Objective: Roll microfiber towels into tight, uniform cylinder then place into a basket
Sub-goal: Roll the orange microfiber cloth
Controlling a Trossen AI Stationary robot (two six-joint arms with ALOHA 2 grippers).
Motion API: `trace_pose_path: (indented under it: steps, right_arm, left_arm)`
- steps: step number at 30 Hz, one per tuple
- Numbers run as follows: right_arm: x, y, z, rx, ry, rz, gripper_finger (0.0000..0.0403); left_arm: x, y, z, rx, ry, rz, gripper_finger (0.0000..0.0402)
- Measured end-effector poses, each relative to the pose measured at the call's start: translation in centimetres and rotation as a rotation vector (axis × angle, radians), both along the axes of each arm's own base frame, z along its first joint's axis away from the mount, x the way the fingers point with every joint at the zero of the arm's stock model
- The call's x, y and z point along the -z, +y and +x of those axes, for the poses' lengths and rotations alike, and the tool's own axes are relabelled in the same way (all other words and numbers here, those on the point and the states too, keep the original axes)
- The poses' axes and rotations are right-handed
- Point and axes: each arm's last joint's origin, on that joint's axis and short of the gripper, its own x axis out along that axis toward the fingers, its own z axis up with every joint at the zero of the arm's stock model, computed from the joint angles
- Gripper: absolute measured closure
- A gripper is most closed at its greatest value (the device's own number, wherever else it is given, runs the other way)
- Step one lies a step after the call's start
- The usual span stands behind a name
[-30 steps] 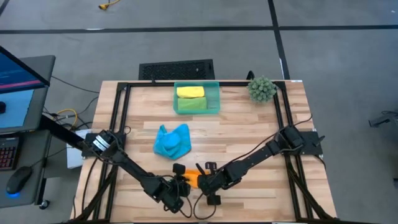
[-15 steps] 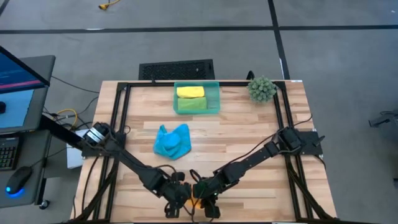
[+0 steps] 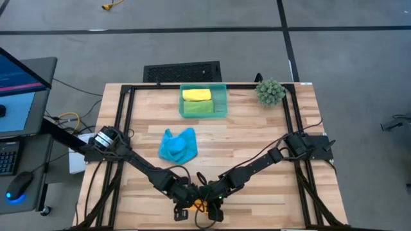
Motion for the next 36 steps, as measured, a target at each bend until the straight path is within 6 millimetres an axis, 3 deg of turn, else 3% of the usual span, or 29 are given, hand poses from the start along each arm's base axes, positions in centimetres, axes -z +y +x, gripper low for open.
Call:
trace_pose_path:
  steps: [6,17,23,28,36]
  right_arm:
    - [0.0,0.0,0.0,-0.002,0.006,0.022,0.0387]
    - [-3.2,-0.2,-0.2,-0.022,-0.032,0.074,0.0386]
    - [-3.0,-2.1,0.6,0.066,0.026,0.092,0.0391]
    - [-2.9,-3.6,1.0,0.131,0.071,0.089,0.0389]
    - [-2.4,-5.2,1.2,0.149,0.146,0.063,0.0391]
  left_arm:
    - [0.0,0.2,0.1,-0.008,0.007,-0.01,0.038]
    - [-2.5,-0.7,-0.5,-0.034,0.008,-0.149,0.038]
    - [-2.6,0.9,-0.2,-0.162,0.113,-0.207,0.0379]
    - [-2.3,2.4,-1.1,-0.258,0.206,-0.177,0.0379]
    - [-0.5,4.3,-1.5,-0.318,0.187,-0.199,0.0379]
